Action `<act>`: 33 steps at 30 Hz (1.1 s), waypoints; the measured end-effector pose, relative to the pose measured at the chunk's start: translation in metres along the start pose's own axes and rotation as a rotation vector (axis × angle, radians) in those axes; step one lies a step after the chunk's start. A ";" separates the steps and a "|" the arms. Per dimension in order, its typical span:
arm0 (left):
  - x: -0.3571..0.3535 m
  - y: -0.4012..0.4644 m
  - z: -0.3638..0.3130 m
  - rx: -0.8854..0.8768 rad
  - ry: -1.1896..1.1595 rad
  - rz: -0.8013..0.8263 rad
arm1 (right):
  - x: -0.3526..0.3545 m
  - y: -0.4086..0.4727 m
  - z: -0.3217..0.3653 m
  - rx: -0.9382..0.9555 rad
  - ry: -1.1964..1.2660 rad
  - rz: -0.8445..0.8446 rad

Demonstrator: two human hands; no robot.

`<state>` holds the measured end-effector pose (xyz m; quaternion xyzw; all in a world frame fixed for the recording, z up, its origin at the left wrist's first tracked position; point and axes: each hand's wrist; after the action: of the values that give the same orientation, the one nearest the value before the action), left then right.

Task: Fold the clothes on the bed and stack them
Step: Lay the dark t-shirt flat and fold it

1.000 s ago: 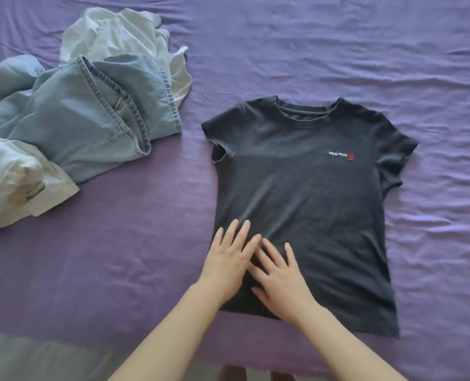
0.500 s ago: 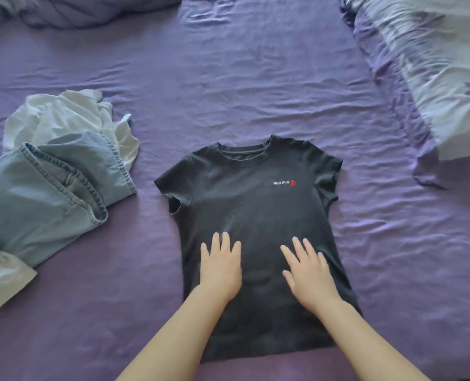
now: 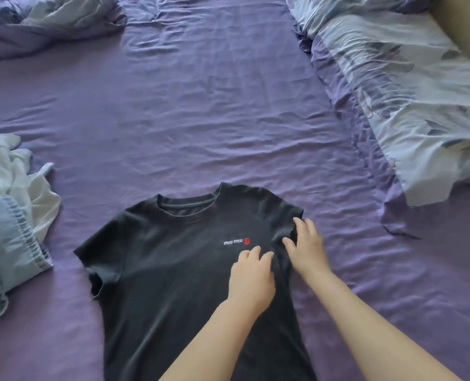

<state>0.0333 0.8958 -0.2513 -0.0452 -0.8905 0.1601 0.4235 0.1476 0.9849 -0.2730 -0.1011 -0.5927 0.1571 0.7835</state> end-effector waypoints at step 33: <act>0.106 -0.001 0.150 0.345 -0.172 -0.312 | -0.074 -0.063 0.123 0.521 -0.438 0.019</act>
<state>-0.1496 0.8808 -0.2608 0.1796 -0.8790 0.2457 0.3670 0.0193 0.8961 -0.2834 0.1333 -0.6859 0.3286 0.6355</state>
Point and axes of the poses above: each hand's wrist, its own y-axis towards the middle knuckle, its own x-axis out of the back of the hand, z = x × y, and after that the axes turned 10 degrees about -y, right-handed
